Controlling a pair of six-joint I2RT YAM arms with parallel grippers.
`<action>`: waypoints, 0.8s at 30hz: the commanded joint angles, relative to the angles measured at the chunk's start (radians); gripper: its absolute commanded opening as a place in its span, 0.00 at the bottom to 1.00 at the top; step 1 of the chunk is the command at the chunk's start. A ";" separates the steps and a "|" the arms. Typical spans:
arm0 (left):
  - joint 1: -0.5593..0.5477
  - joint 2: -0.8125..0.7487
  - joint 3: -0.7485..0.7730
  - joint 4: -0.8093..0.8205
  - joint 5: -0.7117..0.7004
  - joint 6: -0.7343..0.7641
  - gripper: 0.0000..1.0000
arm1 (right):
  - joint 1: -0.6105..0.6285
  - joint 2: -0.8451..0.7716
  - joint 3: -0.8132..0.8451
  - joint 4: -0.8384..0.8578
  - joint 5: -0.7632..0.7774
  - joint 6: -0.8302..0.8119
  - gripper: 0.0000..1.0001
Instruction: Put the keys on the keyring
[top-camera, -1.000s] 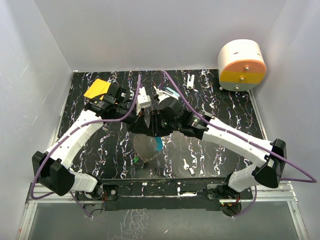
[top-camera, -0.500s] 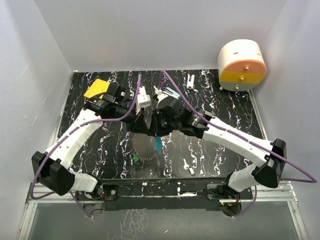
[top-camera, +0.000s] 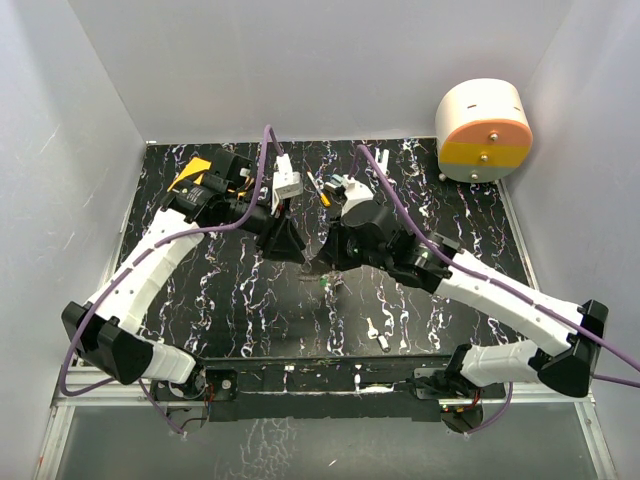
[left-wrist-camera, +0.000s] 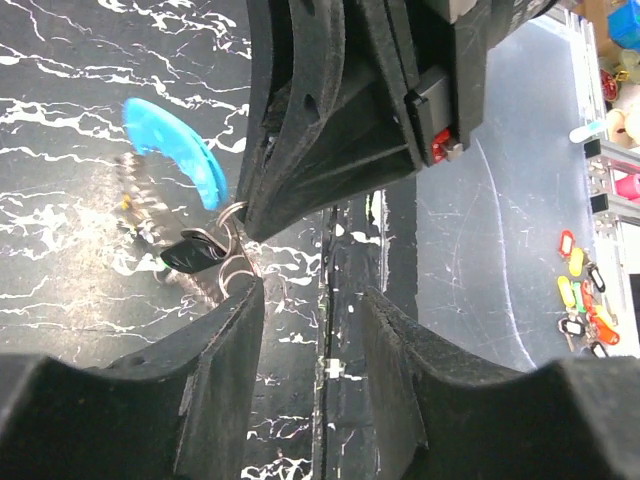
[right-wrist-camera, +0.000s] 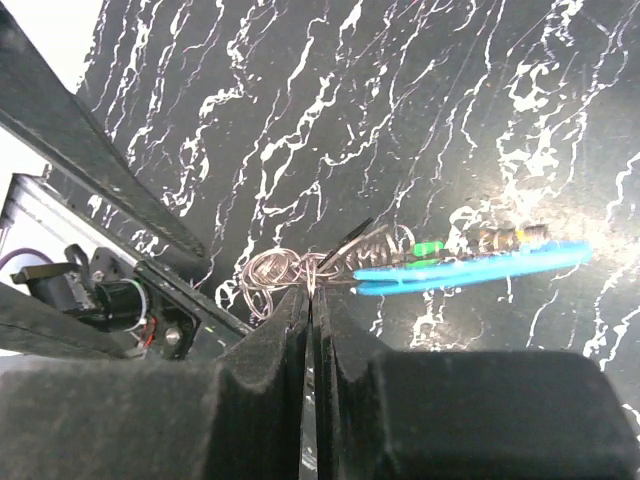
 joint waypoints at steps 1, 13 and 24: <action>-0.005 0.006 0.043 -0.051 0.072 0.013 0.42 | 0.005 -0.081 -0.041 0.198 0.070 -0.091 0.08; 0.000 0.059 0.066 0.162 0.020 -0.041 0.42 | 0.034 -0.368 -0.326 0.567 -0.057 -0.458 0.08; -0.014 0.049 -0.101 0.402 0.251 -0.143 0.42 | 0.033 -0.543 -0.477 0.661 -0.266 -0.514 0.08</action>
